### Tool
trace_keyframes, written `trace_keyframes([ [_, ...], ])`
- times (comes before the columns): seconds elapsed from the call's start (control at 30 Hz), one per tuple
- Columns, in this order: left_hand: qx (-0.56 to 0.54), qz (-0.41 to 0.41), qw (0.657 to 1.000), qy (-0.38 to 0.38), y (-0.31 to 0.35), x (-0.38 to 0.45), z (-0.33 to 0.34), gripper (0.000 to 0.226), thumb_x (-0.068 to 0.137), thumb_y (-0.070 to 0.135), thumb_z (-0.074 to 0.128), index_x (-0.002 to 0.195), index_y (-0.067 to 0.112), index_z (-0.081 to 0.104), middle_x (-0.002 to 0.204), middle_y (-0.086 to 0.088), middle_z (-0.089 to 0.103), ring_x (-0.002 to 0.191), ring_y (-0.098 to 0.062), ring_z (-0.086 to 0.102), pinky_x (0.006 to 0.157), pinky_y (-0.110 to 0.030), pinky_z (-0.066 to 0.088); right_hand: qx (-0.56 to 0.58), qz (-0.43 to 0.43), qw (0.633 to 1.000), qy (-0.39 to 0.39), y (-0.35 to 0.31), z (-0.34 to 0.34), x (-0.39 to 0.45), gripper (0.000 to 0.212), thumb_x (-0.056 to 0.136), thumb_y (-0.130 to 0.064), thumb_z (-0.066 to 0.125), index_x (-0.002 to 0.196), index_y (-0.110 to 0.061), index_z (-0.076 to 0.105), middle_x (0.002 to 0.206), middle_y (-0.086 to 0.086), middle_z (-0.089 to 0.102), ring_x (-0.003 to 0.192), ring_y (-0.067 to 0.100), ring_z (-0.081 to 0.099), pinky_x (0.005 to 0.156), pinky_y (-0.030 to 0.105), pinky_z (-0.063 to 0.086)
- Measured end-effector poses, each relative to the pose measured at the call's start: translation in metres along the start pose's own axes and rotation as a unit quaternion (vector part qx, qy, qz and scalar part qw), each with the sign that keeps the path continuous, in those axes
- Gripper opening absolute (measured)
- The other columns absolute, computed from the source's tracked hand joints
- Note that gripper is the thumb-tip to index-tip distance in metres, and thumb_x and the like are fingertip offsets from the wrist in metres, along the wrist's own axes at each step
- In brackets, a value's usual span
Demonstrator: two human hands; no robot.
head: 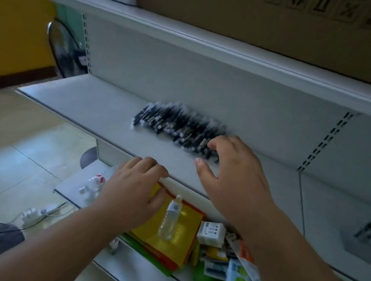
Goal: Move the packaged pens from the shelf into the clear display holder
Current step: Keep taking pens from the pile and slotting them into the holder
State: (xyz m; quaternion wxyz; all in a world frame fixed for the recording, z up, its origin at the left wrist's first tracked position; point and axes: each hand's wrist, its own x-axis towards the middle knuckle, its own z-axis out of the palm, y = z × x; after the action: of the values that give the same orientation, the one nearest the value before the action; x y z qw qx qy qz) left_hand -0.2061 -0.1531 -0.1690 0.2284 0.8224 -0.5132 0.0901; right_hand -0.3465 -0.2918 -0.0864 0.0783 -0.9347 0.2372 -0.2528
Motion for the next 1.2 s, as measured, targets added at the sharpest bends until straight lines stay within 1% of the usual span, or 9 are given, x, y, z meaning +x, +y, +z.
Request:
trace_keyframes([
  [0.27,-0.024,0.005,0.999,-0.022,-0.065,0.051,0.0,0.038,0.087,0.046,0.043,0.111,0.024,0.064,0.107,0.006,0.061,0.104,-0.022,0.056,0.088,-0.04,0.048,-0.01,0.084,0.996,-0.041,-0.01,0.031,0.056,0.039,0.095,-0.05,0.049,0.125,-0.026,0.049,0.117,-0.005,0.05,0.103,0.017,0.052,0.088,0.038,0.047],
  [0.43,-0.03,-0.016,0.999,-0.039,-0.077,0.086,0.012,0.036,0.092,0.047,0.043,0.116,0.027,0.062,0.116,0.007,0.06,0.114,-0.02,0.052,0.094,-0.04,0.043,0.019,0.081,0.996,-0.028,0.001,0.059,0.09,0.039,0.093,-0.048,0.054,0.121,-0.022,0.055,0.115,-0.004,0.055,0.099,0.016,0.057,0.081,0.034,0.048],
  [0.53,-0.032,-0.02,0.998,-0.043,-0.096,0.108,0.011,0.031,0.092,0.043,0.052,0.114,0.024,0.063,0.114,0.006,0.062,0.111,-0.022,0.055,0.093,-0.038,0.043,0.029,0.094,0.995,-0.032,-0.002,0.075,0.109,0.036,0.092,-0.046,0.056,0.118,-0.021,0.057,0.111,-0.003,0.056,0.094,0.016,0.056,0.078,0.031,0.044],
  [0.63,-0.054,-0.038,0.997,-0.044,-0.119,0.132,0.016,0.025,0.093,0.04,0.056,0.11,0.023,0.064,0.106,0.005,0.063,0.099,-0.02,0.058,0.079,-0.031,0.043,0.02,0.099,0.994,-0.036,-0.009,0.088,0.128,0.036,0.092,-0.044,0.058,0.117,-0.019,0.058,0.112,-0.001,0.058,0.091,0.016,0.056,0.076,0.028,0.04],
  [0.73,-0.057,-0.068,0.993,-0.077,-0.142,0.158,0.021,0.024,0.093,0.046,0.053,0.101,0.026,0.063,0.097,0.006,0.061,0.079,-0.016,0.053,0.062,-0.027,0.035,-0.001,0.121,0.992,-0.022,-0.018,0.1,0.146,0.035,0.091,-0.044,0.058,0.116,-0.019,0.058,0.112,0.0,0.059,0.09,0.018,0.058,0.075,0.029,0.042],
  [0.87,-0.036,-0.062,0.992,-0.101,-0.173,0.202,0.029,0.038,0.091,0.058,0.05,0.088,0.021,0.057,0.092,0.002,0.06,0.076,-0.022,0.056,0.059,-0.03,0.042,-0.025,0.169,0.985,0.0,-0.034,0.12,0.164,0.034,0.09,-0.043,0.06,0.114,-0.019,0.059,0.109,-0.002,0.06,0.094,0.017,0.059,0.075,0.025,0.037],
  [1.07,-0.001,-0.036,0.985,-0.171,-0.192,0.241,0.042,0.071,0.088,0.072,0.043,0.122,0.01,0.051,0.117,-0.011,0.058,0.106,-0.031,0.06,0.078,-0.036,0.046,-0.035,0.238,0.971,0.017,-0.044,0.137,0.172,0.035,0.09,-0.042,0.06,0.115,-0.018,0.059,0.106,-0.002,0.059,0.086,0.014,0.053,0.072,0.025,0.035],
  [1.13,0.0,-0.034,0.981,-0.191,-0.198,0.246,0.045,0.074,0.087,0.075,0.041,0.121,0.009,0.05,0.115,-0.011,0.06,0.105,-0.031,0.06,0.077,-0.036,0.047,-0.045,0.252,0.966,0.024,-0.046,0.136,0.172,0.034,0.091,-0.041,0.06,0.116,-0.018,0.059,0.1,-0.005,0.055,0.083,0.012,0.051,0.072,0.025,0.034],
  [1.2,-0.002,-0.035,0.98,-0.197,-0.204,0.251,0.049,0.066,0.088,0.073,0.042,0.11,0.011,0.052,0.103,-0.009,0.061,0.096,-0.03,0.061,0.07,-0.033,0.045,-0.056,0.257,0.964,0.032,-0.045,0.136,0.175,0.033,0.091,-0.04,0.061,0.115,-0.017,0.06,0.096,-0.01,0.048,0.084,0.011,0.05,0.072,0.024,0.033],
])
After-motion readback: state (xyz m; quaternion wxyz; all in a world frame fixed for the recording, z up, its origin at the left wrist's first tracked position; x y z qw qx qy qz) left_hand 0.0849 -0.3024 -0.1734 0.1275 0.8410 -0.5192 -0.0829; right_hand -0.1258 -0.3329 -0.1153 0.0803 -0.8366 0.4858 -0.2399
